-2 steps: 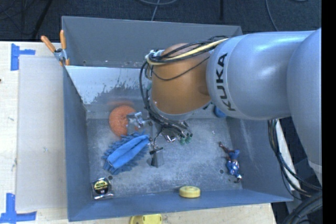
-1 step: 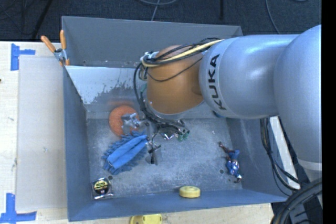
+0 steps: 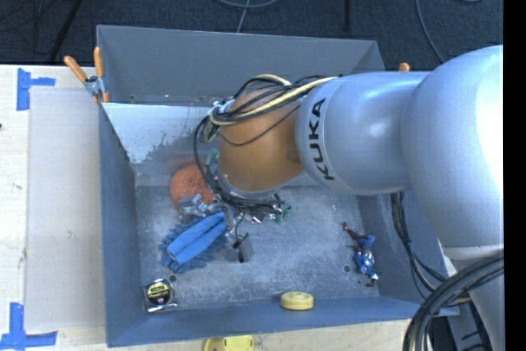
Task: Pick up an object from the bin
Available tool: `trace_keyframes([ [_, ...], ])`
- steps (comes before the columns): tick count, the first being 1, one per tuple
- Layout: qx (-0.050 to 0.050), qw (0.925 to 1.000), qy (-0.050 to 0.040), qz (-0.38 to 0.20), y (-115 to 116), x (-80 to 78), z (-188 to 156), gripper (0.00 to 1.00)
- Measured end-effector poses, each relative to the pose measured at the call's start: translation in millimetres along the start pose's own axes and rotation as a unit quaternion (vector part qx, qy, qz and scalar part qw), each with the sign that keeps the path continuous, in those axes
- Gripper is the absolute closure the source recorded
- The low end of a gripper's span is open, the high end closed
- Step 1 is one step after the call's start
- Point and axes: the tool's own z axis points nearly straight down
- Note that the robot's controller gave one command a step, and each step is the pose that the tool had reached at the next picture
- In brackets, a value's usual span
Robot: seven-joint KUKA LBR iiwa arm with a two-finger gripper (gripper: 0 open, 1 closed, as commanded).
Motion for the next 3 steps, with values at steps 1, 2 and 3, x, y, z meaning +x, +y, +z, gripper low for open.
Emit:
trace_keyframes([
  [1,-0.001,0.9999,-0.0002,0.011,1.6,-8.0,0.7,1.00],
  [2,-0.001,0.9999,-0.0002,0.011,1.6,-8.0,0.7,1.00],
  [3,-0.001,0.9999,-0.0003,0.012,1.8,-7.7,-1.1,1.00],
])
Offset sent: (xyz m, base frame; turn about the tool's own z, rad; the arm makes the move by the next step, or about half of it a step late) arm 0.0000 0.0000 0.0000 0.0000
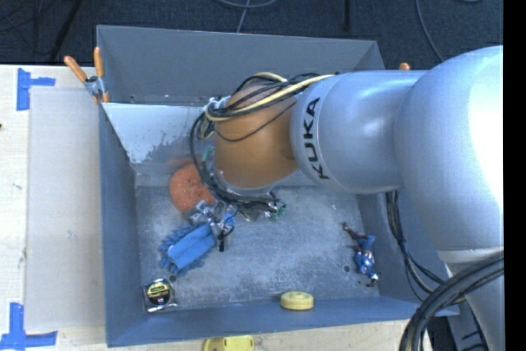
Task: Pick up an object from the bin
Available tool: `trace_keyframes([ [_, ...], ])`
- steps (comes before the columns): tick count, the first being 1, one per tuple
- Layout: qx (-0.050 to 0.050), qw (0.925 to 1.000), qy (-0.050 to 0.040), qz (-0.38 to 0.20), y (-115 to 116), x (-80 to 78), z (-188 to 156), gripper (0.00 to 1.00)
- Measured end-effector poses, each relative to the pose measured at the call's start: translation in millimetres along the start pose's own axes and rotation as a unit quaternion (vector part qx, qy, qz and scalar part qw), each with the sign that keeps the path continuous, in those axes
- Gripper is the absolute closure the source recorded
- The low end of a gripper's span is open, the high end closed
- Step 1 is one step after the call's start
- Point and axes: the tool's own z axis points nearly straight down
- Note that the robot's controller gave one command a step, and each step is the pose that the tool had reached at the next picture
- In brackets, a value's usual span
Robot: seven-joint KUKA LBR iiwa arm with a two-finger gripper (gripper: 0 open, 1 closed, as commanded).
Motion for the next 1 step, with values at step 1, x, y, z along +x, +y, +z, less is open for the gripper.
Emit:
trace_keyframes([
  [1,0.000,1.0000,0.0010,0.000,0.3,0.3,-5.8,1.00],
])
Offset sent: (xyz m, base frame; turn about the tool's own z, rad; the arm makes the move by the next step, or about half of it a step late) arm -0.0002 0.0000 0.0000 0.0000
